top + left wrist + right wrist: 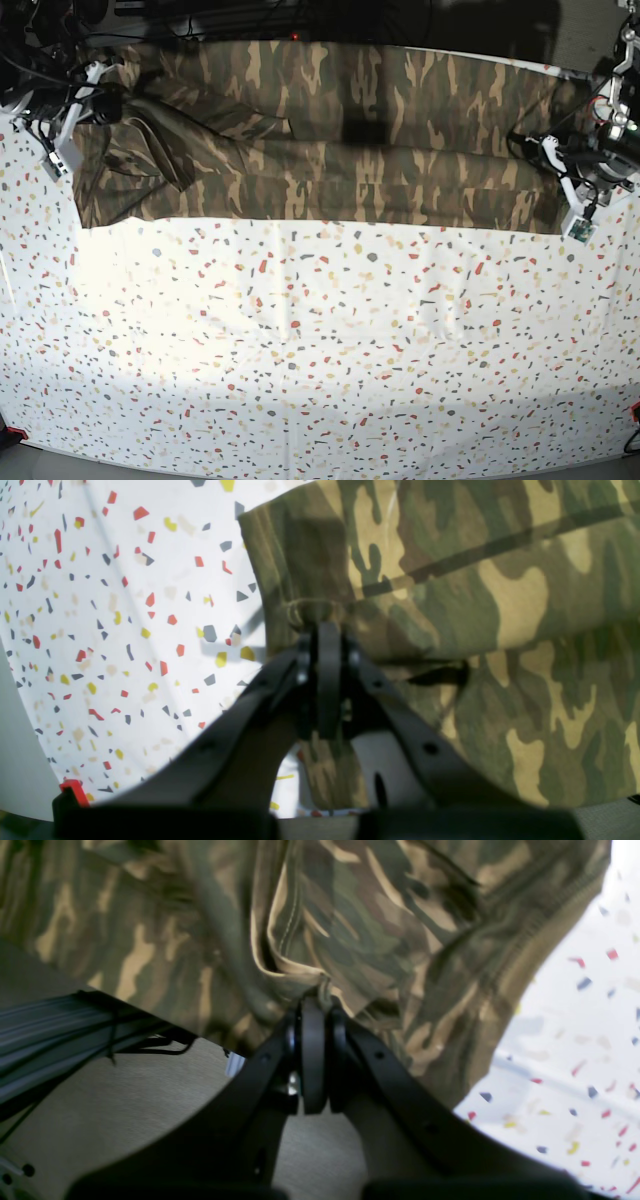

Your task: Fold the T-shirt properly

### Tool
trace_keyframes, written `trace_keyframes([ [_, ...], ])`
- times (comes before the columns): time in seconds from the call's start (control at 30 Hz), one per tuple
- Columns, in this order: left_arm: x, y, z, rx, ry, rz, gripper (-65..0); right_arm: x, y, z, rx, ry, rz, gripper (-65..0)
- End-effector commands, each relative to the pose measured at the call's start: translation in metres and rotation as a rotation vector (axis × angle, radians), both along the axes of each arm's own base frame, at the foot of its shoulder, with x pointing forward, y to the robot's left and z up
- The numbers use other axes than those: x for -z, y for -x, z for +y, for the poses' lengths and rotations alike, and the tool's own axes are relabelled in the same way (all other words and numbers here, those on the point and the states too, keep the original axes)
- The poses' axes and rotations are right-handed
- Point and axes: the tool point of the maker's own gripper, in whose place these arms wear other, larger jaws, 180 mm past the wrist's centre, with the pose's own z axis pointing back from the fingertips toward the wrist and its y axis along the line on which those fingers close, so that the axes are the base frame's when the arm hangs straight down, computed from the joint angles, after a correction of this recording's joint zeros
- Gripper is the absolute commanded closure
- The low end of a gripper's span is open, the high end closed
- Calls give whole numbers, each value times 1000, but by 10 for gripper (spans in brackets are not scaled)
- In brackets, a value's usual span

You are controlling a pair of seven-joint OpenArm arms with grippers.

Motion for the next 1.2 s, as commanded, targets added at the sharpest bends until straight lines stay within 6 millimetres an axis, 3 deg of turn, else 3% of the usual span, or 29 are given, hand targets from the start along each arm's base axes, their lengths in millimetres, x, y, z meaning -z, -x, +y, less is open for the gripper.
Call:
trace_keyframes([
  [0.0, -11, -7, 5, 2, -22, -35, -14, -8, -4, -2, -21, 17, -24, -22],
  [0.1, -10, -5, 6, -1, -27, -23, -112, -8, -4, -2, -21, 15, -25, -212],
  [0.17, -8, -2, 8, -6, -33, -4, -193, -7, -3, -2, -22, 15, -21, -269],
  [0.27, -2, 7, 13, -10, -61, 19, -272, -6, 2, -1, -28, 12, -4, -271],
  [0.37, 2, 11, 13, 2, -74, 7, -281, -8, -2, 1, -27, -1, -30, -271],
  [0.53, -18, -15, -20, 179, 16, -201, -281, -24, -25, 11, -26, -66, -169, -271],
  [0.63, -12, -5, -42, 423, -10, -150, -281, -30, -34, 11, -26, -65, -198, -271],
  [0.77, -14, -6, -44, 489, -20, -149, -281, -38, -45, 12, -29, -73, -236, -271],
  [0.87, -28, -32, -37, 400, -2, -246, -281, -44, -49, 20, -40, -123, -256, -271],
  [1.0, -34, -64, -11, 186, 63, -309, -281, -45, -45, 29, -54, -172, -237, -271],
  [1.17, 13, -75, 12, -53, 175, -149, -281, -44, -43, 30, -57, -177, -223, -271],
])
